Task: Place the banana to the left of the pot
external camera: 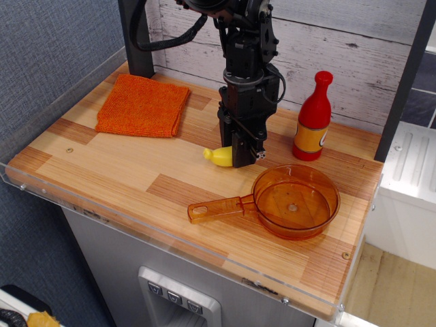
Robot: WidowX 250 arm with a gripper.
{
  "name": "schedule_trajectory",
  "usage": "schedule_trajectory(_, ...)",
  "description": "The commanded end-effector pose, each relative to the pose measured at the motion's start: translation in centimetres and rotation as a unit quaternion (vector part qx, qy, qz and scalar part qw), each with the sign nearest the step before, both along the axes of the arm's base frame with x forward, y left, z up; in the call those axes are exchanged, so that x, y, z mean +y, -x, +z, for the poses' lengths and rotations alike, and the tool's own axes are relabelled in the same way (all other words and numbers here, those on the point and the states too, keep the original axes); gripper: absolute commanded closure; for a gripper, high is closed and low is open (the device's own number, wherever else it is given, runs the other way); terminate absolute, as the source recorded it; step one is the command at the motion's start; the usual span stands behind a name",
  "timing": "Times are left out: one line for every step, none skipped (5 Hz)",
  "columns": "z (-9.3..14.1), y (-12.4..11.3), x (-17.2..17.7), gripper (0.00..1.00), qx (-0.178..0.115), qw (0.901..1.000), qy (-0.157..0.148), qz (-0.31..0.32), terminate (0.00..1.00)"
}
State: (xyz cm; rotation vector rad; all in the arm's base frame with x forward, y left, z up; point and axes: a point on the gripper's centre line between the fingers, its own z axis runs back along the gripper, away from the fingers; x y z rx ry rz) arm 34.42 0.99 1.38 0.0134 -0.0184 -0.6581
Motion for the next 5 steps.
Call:
schedule_trajectory(1.4,-0.8,-0.3,0.00,-0.014,0.9998,-0.015,-0.003,0.00)
schedule_trajectory(1.6,-0.6,-0.4,0.00,-0.030,0.9994,-0.016,-0.004,0.00)
schedule_trajectory(2.1,-0.4,-0.2,0.00,-0.033,0.9993,-0.016,0.000,0.00)
schedule_trajectory(2.7,-0.1,0.0,0.00,-0.041,0.9990,-0.017,0.004,0.00)
schedule_trajectory(3.9,0.4,0.0,0.00,-0.057,0.9982,-0.020,0.008,0.00)
